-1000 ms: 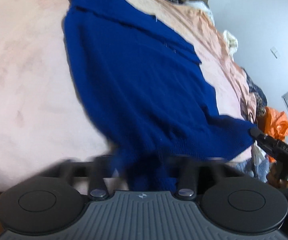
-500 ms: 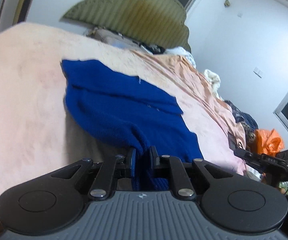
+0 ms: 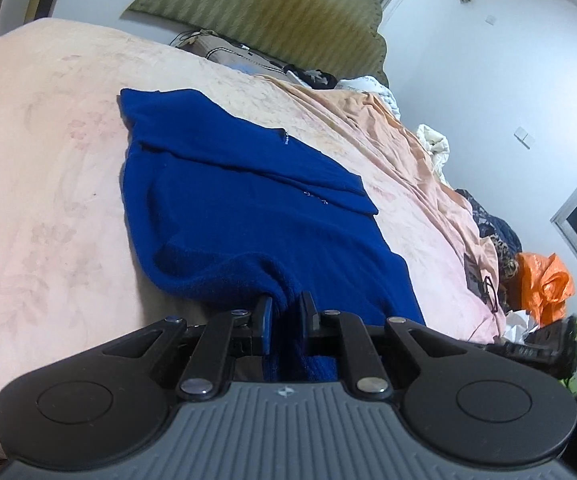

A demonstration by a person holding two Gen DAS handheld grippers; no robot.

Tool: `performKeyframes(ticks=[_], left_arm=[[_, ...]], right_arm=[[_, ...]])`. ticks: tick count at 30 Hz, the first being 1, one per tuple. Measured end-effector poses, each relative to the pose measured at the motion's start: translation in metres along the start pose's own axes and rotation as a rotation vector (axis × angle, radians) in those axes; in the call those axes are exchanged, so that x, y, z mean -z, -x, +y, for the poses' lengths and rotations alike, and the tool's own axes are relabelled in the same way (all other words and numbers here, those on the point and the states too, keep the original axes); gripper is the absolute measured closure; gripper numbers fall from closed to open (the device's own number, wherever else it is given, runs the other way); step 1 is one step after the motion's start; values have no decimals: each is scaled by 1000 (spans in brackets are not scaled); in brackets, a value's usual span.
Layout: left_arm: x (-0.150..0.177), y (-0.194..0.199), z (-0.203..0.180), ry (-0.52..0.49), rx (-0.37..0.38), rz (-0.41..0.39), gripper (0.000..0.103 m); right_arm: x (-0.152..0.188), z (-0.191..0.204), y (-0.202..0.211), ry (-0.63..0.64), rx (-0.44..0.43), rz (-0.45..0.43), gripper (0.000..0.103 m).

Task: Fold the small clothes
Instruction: 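Lift the hem with both grippers and fold it toward the collar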

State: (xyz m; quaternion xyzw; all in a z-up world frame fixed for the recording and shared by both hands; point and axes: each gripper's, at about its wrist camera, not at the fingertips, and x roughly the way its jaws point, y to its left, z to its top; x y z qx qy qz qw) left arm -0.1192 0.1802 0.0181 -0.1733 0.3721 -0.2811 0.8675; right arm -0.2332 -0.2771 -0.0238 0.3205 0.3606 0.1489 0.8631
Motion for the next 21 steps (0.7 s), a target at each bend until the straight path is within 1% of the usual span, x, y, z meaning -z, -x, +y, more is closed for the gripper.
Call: performKeyframes(ticks=[1, 3, 4, 6, 7, 8, 9, 10, 12, 15, 18, 19, 21], left_arm=[[0, 0, -1, -2, 6, 0, 90], [-1, -2, -2, -7, 13, 1, 90], [-1, -4, -2, -7, 15, 4, 90], [-2, -6, -3, -4, 10, 7, 90], [-3, -6, -4, -6, 5, 3, 90], [-3, -4, -5, -13, 0, -6, 90], [-3, -2, -7, -21, -4, -20, 90], [-4, 0, -7, -25, -7, -33, 90], [-7, 0, -5, -16, -9, -51, 90], [-13, -8, -2, -9, -27, -66, 90], [-15, -20, -1, -21, -69, -61, 90], [-14, -23, 0, -26, -84, -56, 90], [-12, -26, 2, -24, -100, -49, 90]], right_arm=[[3, -6, 0, -24, 2, 5, 50], [9, -11, -3, -33, 6, 2, 50], [10, -9, -7, -14, 19, -1, 50], [11, -1, -22, 64, 57, -12, 48], [9, 5, -30, 101, 60, -22, 58], [8, 9, -37, 125, 67, -17, 82], [5, 13, -43, 142, 82, -1, 98], [3, 16, -49, 157, 93, 7, 95], [-6, 23, -55, 203, 90, -5, 95], [-34, 30, -59, 230, 97, -80, 96], [-58, 33, -73, 269, 170, -153, 95], [-64, 29, -79, 259, 201, -154, 89], [-69, 19, -84, 200, 241, -132, 85]])
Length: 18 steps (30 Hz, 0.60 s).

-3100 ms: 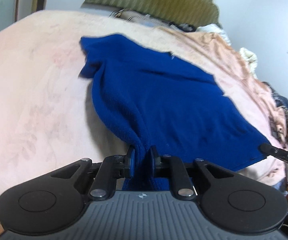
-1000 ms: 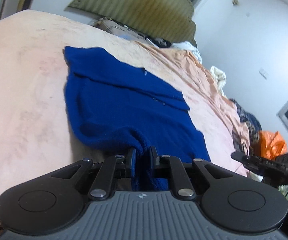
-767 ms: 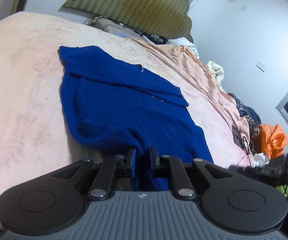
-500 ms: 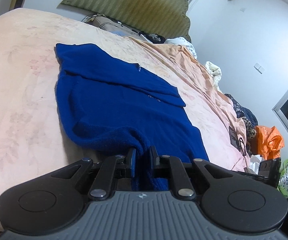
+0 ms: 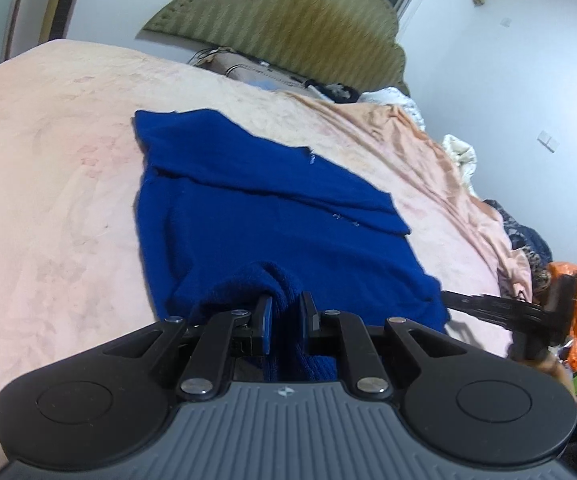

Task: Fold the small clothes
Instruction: 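Lift the hem with both grippers and fold it toward the collar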

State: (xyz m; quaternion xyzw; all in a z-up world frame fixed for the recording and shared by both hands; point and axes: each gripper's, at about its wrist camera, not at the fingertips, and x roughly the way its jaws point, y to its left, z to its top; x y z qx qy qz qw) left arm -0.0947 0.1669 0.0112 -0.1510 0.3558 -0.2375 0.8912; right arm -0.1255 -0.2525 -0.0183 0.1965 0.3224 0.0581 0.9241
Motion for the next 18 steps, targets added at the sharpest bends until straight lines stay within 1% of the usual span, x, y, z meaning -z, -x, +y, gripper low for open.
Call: performKeyframes(ticks=[1, 2, 3, 5, 7, 8, 9, 10, 11, 12, 13, 14, 16, 18], left_arm=[[1, 0, 2, 6, 1, 2, 90], [2, 1, 3, 10, 1, 5, 90], [2, 1, 4, 11, -1, 7, 90], [3, 2, 6, 11, -3, 12, 90], [2, 1, 8, 19, 2, 17, 90], [2, 0, 9, 25, 5, 19, 90], [2, -1, 9, 30, 5, 21, 90], [3, -1, 9, 36, 1, 23, 90], [3, 0, 8, 38, 1, 24, 90], [3, 3, 6, 35, 5, 19, 90], [3, 8, 4, 26, 11, 9, 90], [4, 14, 1, 11, 17, -3, 90], [5, 29, -3, -15, 28, -27, 90], [5, 42, -7, -29, 43, -41, 90]], right_arm=[[3, -4, 2, -27, -8, 9, 80], [8, -7, 8, -45, -29, 13, 71], [13, -9, 15, -61, -48, 20, 67], [28, -12, 31, -105, -94, 46, 62], [42, -14, 41, -149, -155, 86, 60], [50, -12, 43, -150, -172, 109, 60], [56, -7, 44, -130, -172, 128, 59], [62, 2, 43, -79, -160, 128, 58], [66, 9, 44, -31, -145, 119, 66], [66, 15, 43, 0, -126, 119, 76], [64, 17, 42, -10, -131, 125, 93], [61, 15, 43, -36, -156, 117, 93], [56, 16, 52, -43, -181, 90, 93], [50, 17, 69, -63, -244, 47, 93]])
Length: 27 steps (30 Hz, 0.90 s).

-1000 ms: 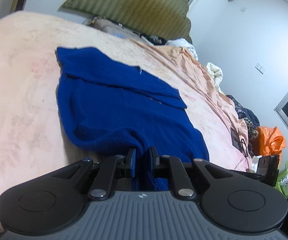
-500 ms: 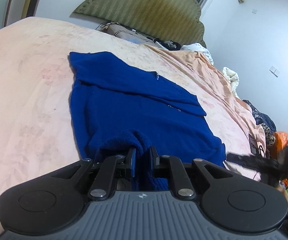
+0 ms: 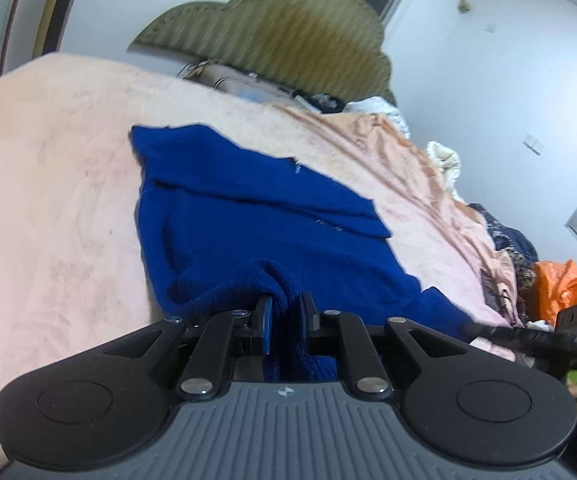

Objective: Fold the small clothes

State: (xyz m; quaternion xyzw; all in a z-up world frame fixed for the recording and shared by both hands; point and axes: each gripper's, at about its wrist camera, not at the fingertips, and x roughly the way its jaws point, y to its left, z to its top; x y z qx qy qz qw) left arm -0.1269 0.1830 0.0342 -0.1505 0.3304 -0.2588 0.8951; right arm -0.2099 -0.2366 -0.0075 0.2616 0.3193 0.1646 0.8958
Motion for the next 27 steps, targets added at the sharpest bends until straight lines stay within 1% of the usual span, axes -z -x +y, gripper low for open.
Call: performKeyframes(ticks=[2, 5, 8, 10, 13, 17, 20, 23, 27], left_arm=[[-2, 11, -5, -15, 9, -9, 90], [-4, 26, -11, -35, 43, -20, 90], [-6, 30, -13, -54, 59, -28, 90], [-9, 22, -7, -23, 55, -10, 90], [-17, 8, 1, 31, 64, 21, 90], [-32, -1, -1, 28, 58, 3, 90], [-49, -6, 2, 54, 72, -37, 90], [-68, -13, 4, 68, 68, -66, 90], [-96, -33, 11, 85, 48, -74, 90]], right_arm=[[-7, 6, 24, -2, -70, -49, 93], [-15, 18, 62, 10, -143, -125, 93], [-22, 27, 89, 30, -168, -170, 93], [-26, 27, 95, 19, -182, -187, 93], [-31, 19, 83, -27, -190, -187, 93], [-41, 11, 59, -76, -185, -184, 93], [-57, 4, 47, -125, -198, -234, 93], [-75, -4, 35, -165, -206, -286, 93], [-99, -12, 15, -201, -212, -325, 93]])
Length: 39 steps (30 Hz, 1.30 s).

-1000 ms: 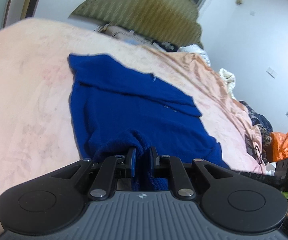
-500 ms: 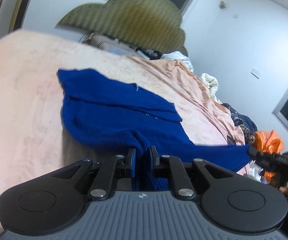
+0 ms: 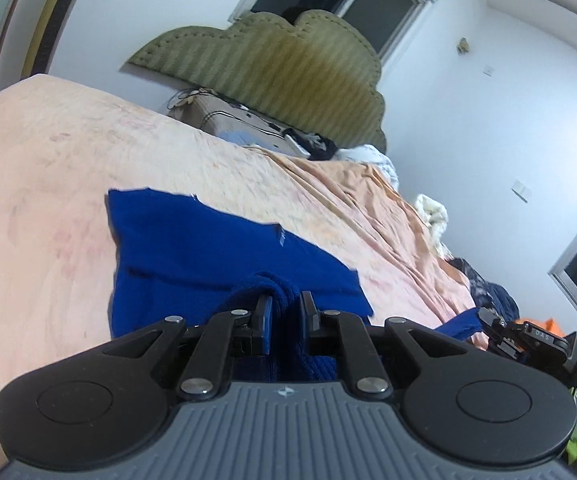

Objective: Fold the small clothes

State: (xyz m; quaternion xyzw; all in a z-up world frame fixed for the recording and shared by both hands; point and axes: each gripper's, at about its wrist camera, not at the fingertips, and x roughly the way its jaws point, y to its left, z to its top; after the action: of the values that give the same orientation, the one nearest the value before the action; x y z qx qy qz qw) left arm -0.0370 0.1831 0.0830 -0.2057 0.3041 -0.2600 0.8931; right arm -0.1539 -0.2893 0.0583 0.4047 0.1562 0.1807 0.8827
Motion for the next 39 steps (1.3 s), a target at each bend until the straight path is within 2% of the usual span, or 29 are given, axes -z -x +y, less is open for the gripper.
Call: performKeyframes(ticks=[6, 10, 16, 18, 22, 23, 25, 27, 29, 30, 32, 33, 36, 39], left_arm=[[-38, -43, 20, 40, -41, 15, 90], [-59, -73, 30, 36, -58, 17, 90], [-89, -124, 54, 26, -129, 4, 91], [-94, -143, 66, 43, -170, 28, 91], [-87, -161, 80, 67, -124, 127, 91], [-83, -162, 78, 31, -124, 151, 91], [-74, -160, 67, -104, -151, 184, 88], [-62, -156, 49, -308, -182, 219, 74], [-47, -154, 30, -517, -224, 241, 34], [-38, -152, 20, -621, -252, 224, 29], [-20, -151, 3, -791, -264, 222, 27], [-15, -151, -3, -823, -246, 241, 27], [-1, -160, -17, -853, -192, 289, 27], [14, -175, -26, -898, -194, 312, 27]], right_arm=[[-27, -13, -47, -28, 10, -35, 93], [-43, -29, -83, -48, 51, -39, 93], [-63, -56, -136, -74, 127, -30, 93], [-68, -65, -153, -85, 146, -21, 93], [-70, -84, -184, -101, 205, 5, 93], [-69, -90, -189, -112, 215, 15, 93], [-64, -96, -194, -109, 231, 34, 93], [-59, -100, -196, -99, 242, 53, 93], [-55, -103, -197, -104, 244, 66, 93], [-54, -104, -196, -105, 244, 70, 93], [-52, -107, -196, -109, 248, 73, 93], [-52, -107, -196, -112, 246, 74, 93], [-49, -110, -194, -121, 244, 75, 93], [-45, -114, -193, -137, 247, 80, 93]])
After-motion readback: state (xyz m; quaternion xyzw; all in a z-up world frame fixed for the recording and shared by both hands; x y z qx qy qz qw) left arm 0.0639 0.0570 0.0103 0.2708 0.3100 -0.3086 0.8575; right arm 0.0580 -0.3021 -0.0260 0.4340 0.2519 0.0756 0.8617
